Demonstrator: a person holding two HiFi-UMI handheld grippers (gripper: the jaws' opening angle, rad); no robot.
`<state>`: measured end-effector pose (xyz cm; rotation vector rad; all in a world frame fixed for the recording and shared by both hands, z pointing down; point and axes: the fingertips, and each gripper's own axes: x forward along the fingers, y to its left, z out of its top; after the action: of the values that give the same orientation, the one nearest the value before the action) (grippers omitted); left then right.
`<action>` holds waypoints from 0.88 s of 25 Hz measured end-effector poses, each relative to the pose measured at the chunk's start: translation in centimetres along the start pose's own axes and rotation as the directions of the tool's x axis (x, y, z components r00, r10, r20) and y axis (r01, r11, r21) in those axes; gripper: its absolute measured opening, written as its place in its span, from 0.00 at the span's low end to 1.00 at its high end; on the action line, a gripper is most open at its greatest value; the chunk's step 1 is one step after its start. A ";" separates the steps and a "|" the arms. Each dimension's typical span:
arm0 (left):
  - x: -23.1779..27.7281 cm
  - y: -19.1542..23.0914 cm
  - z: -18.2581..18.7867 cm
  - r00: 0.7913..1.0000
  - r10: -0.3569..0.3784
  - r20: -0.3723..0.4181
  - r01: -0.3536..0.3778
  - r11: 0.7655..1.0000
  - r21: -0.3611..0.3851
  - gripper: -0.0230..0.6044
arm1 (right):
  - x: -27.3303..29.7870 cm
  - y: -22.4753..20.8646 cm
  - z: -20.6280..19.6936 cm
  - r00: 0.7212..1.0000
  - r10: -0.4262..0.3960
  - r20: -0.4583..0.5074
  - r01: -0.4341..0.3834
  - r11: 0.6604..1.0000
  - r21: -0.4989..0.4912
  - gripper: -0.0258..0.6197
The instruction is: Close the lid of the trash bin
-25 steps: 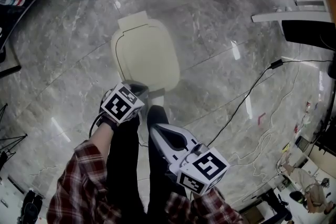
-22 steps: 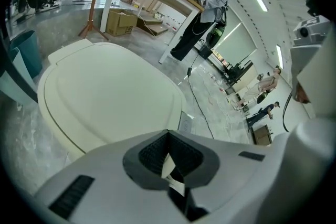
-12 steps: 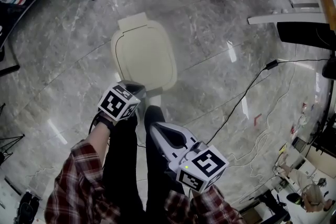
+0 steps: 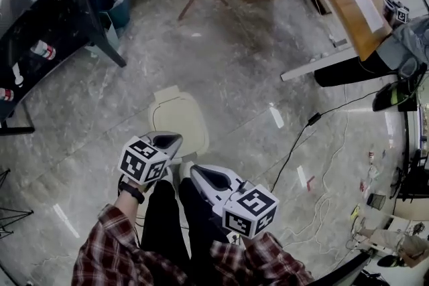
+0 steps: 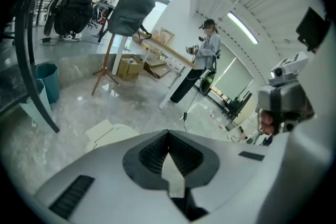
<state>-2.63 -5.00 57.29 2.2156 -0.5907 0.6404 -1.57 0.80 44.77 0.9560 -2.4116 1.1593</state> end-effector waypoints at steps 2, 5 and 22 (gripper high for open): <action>-3.1 -1.6 4.3 0.996 -0.009 0.087 0.008 1.000 0.005 0.05 | -0.9 1.2 3.4 0.999 0.004 0.032 -0.002 0.998 -0.059 0.06; -9.0 -5.4 9.1 0.981 0.001 0.196 -0.008 0.999 0.035 0.05 | -3.3 4.5 7.4 0.998 0.015 0.068 -0.007 0.993 -0.116 0.06; -30.2 -21.0 21.8 0.811 -0.015 0.586 -0.127 0.971 0.201 0.05 | -12.0 20.0 22.4 0.934 0.181 0.308 -0.025 0.892 -0.451 0.06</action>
<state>-7.92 -2.05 14.97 2.6360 -0.9302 0.0251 -5.94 -2.24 12.85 0.9420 -2.8554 0.4471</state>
